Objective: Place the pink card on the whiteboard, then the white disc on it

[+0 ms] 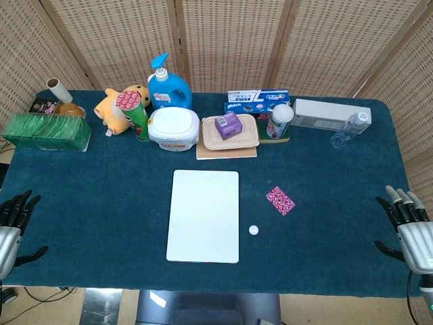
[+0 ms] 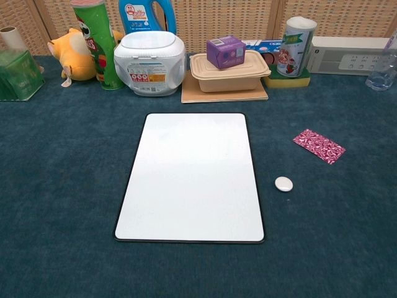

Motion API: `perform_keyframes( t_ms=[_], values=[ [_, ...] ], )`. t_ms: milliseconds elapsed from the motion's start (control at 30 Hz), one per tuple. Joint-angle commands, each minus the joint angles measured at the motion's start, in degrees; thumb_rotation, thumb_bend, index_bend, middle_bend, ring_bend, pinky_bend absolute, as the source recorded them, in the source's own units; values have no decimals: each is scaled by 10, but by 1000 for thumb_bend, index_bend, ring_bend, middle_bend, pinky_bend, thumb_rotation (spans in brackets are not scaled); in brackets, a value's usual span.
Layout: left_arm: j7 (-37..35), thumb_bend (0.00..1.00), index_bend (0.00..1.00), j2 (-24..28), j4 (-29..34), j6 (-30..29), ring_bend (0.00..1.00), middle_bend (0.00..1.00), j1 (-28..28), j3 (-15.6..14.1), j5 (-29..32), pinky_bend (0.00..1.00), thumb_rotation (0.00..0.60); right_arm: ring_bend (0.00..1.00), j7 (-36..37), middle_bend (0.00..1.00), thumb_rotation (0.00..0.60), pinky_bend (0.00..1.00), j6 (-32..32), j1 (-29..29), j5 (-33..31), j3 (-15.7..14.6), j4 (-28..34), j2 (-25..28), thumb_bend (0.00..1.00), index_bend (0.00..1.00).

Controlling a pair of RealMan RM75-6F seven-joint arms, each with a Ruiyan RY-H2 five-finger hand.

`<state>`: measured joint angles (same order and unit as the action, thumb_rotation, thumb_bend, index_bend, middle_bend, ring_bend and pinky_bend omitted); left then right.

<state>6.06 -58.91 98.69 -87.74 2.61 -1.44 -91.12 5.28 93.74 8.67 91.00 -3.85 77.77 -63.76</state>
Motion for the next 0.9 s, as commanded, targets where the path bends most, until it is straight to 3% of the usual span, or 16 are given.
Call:
perform_keyframes(
  t_ms=[33,167,333,600,733,900],
  values=[
    [-4,84,0,1,-1,-2,0,0,-1,-1,-3,75,600,0,-8,19,600,0,-3,-6,7,1,1,-1,1,129],
    [-9,83,0,2,-5,-7,0,0,-4,-2,-6,75,600,0,8,19,600,2,-20,-2,12,2,0,-4,1,119],
    [-7,84,0,0,-7,-7,0,0,-4,-2,-8,75,600,0,36,16,600,61,-66,28,22,6,3,1,2,0],
    [8,83,0,-5,-3,0,0,0,-1,4,1,75,600,0,31,2,600,63,-224,122,20,21,12,-7,27,8],
    [22,83,0,-9,2,10,0,0,3,7,10,75,600,3,51,13,600,63,-318,185,24,28,-9,-34,58,61],
    [36,83,0,-12,7,21,0,0,8,14,28,75,600,12,82,30,600,86,-388,240,26,38,-53,-60,79,104]
  ],
)
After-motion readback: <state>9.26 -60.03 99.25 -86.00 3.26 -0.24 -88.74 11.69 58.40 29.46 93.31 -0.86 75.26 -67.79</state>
